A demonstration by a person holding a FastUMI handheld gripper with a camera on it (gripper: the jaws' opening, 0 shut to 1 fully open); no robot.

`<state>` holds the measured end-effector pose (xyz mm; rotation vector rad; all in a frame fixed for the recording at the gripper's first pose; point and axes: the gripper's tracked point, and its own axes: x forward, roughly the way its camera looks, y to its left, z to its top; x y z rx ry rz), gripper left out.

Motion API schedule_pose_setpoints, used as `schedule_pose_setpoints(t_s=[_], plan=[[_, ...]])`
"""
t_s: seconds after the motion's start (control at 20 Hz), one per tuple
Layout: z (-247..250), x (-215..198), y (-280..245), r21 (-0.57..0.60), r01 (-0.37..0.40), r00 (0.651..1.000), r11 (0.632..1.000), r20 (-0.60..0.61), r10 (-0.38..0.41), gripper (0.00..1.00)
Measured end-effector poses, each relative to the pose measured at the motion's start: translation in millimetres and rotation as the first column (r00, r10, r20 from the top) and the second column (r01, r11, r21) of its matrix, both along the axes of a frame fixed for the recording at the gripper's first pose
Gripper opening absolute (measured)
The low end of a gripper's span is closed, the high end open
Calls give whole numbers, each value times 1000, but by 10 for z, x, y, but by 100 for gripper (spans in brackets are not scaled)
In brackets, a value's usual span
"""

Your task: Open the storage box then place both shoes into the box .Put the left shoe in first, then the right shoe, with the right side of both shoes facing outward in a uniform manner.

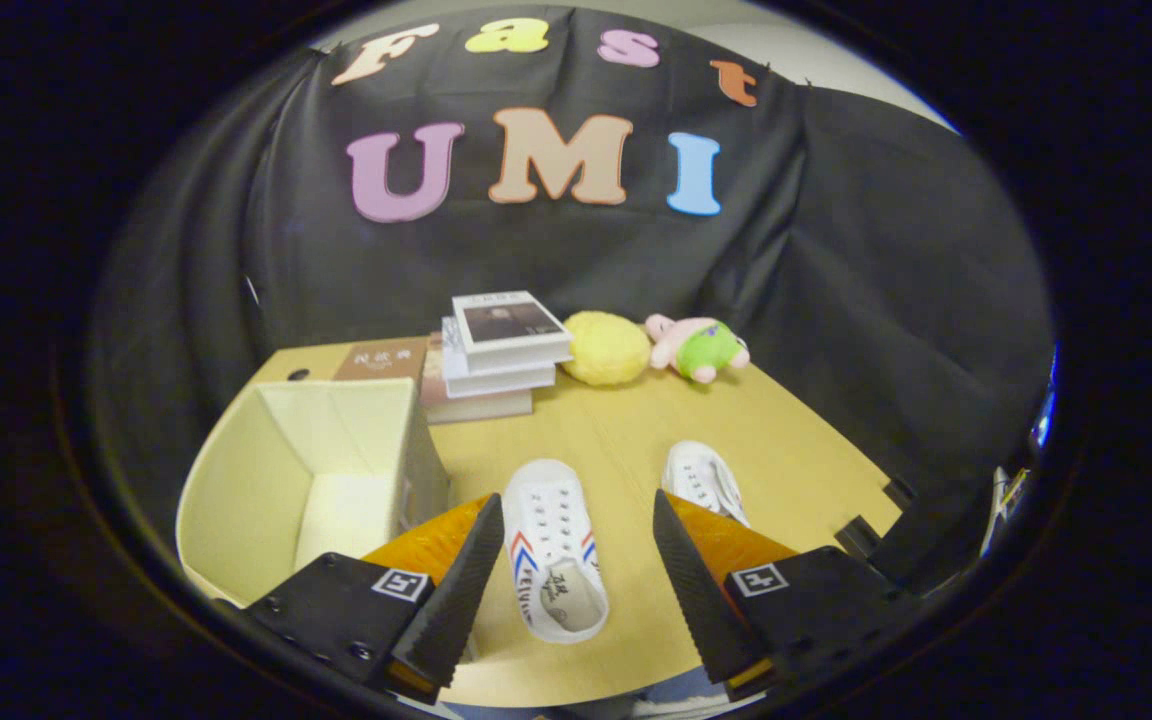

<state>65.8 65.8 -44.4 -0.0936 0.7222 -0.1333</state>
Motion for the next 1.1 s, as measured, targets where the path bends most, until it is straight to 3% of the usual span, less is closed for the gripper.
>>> schedule_pose_setpoints(t_s=[0.1, 0.4, 0.55, 0.7, 1.0, 1.1], plan=[[-261, -13, -94, -29, 4, 996, 1000, -85, -7, 87], [-1035, -83, -214, -92, -36, 957, 995, -290, 8, 79], [-1267, -123, -134, -57, -52, 938, 997, -345, 29, 74], [-1365, -119, -177, -38, -41, 935, 998, -353, 25, 70], [-1454, 24, -152, 104, -21, 964, 994, -263, 48, 49], [-1449, 27, -158, 146, -11, 977, 989, -210, 42, 48]])
